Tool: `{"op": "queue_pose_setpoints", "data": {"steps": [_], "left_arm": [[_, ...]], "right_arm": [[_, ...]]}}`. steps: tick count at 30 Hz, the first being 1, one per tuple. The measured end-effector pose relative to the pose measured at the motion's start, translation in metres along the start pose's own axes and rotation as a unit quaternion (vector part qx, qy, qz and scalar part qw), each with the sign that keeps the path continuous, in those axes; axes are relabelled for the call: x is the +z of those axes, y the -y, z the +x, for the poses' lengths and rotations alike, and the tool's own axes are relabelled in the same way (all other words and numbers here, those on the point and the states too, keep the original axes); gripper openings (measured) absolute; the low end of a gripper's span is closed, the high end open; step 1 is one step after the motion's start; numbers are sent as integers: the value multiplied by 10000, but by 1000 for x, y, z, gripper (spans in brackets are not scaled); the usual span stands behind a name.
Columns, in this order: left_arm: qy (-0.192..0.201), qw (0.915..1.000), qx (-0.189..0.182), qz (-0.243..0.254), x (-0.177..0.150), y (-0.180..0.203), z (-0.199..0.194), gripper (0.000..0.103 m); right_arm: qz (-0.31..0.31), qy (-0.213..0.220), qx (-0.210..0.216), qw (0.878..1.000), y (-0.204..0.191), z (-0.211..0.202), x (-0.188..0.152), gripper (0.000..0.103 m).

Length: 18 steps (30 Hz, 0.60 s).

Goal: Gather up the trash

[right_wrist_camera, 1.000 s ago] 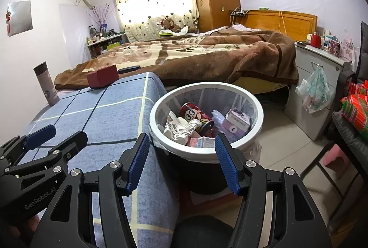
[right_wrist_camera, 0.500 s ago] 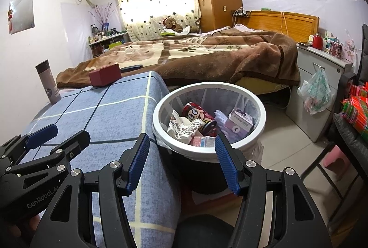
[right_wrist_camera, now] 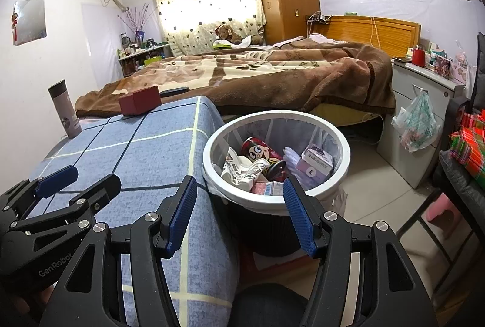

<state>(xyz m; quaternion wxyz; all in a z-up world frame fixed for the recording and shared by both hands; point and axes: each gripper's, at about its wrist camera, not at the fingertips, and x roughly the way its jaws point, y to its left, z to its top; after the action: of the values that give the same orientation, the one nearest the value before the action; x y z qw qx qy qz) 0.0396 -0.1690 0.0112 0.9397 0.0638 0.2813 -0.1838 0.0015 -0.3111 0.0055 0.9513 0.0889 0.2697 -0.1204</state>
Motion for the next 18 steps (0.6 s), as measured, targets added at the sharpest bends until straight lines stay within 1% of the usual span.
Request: {"op": "queue_pose_setpoints", "data": {"steps": [18], "left_arm": [[20, 10000, -22, -6, 2, 2, -1, 74]], "right_arm": [[-18, -7, 26, 10000, 0, -1, 1, 61]]}}
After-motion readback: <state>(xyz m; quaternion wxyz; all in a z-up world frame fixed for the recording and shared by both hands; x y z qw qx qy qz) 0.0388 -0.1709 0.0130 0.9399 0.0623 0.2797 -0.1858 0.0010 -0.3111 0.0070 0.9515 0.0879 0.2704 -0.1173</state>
